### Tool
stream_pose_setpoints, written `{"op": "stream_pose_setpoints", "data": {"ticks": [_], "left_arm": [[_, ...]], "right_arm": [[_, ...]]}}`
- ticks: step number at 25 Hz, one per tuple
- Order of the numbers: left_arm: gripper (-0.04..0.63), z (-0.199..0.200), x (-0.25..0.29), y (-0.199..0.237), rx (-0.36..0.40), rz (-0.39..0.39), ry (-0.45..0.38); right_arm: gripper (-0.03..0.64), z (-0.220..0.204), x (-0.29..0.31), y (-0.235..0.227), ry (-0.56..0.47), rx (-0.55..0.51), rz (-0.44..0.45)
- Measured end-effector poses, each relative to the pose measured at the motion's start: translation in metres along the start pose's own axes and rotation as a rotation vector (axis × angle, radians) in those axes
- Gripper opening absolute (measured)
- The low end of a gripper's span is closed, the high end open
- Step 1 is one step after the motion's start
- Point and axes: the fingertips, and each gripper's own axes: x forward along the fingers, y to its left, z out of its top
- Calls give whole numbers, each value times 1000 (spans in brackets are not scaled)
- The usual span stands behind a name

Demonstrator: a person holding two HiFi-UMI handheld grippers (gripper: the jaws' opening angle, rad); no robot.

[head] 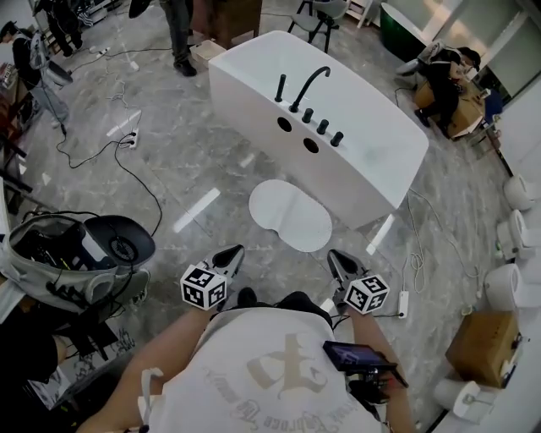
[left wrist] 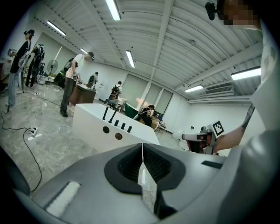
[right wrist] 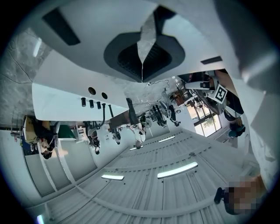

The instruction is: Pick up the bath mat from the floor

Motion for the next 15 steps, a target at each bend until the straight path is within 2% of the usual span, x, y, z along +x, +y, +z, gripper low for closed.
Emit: {"op": "stream_pose_setpoints", "data": {"ticks": [7,15], "left_arm": [[11,-1,-3,3,10,-18,21],[9,-1,11,16,2,-2,39]], "right_arm": [[6,14,4,4,-19,-11,-16],[6,5,10,-17,5,9,-31]]}}
